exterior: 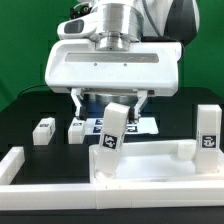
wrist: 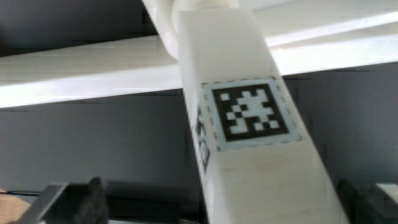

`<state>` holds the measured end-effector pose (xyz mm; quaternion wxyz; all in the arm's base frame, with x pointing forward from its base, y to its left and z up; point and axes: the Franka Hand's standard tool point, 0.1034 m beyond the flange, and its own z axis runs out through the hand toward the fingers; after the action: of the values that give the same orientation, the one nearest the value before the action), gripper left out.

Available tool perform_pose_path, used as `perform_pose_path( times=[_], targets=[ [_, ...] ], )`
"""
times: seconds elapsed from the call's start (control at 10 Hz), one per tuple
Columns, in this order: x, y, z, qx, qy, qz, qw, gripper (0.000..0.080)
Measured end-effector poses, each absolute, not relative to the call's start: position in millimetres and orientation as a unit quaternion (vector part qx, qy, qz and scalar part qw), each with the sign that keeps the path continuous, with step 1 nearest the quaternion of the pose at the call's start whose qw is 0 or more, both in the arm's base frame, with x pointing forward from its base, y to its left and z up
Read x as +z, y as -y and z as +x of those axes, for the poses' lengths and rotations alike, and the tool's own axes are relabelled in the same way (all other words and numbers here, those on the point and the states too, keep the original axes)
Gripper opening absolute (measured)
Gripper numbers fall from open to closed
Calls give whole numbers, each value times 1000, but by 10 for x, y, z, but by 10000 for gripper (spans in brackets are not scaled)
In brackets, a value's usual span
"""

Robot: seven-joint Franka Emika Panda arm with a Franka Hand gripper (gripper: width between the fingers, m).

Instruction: Assemble desk

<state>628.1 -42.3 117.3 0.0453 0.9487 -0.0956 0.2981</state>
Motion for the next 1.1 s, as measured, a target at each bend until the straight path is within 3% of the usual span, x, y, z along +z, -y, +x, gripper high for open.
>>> perform_pose_path(
  times=[0.7, 1.0, 1.1],
  targets=[
    [1174, 428, 6281, 296, 95, 949, 45, 649],
    [1447, 478, 6379, 262, 103, 959, 21, 649],
    [1465, 495, 6381, 237, 106, 966, 11, 649]
  ],
)
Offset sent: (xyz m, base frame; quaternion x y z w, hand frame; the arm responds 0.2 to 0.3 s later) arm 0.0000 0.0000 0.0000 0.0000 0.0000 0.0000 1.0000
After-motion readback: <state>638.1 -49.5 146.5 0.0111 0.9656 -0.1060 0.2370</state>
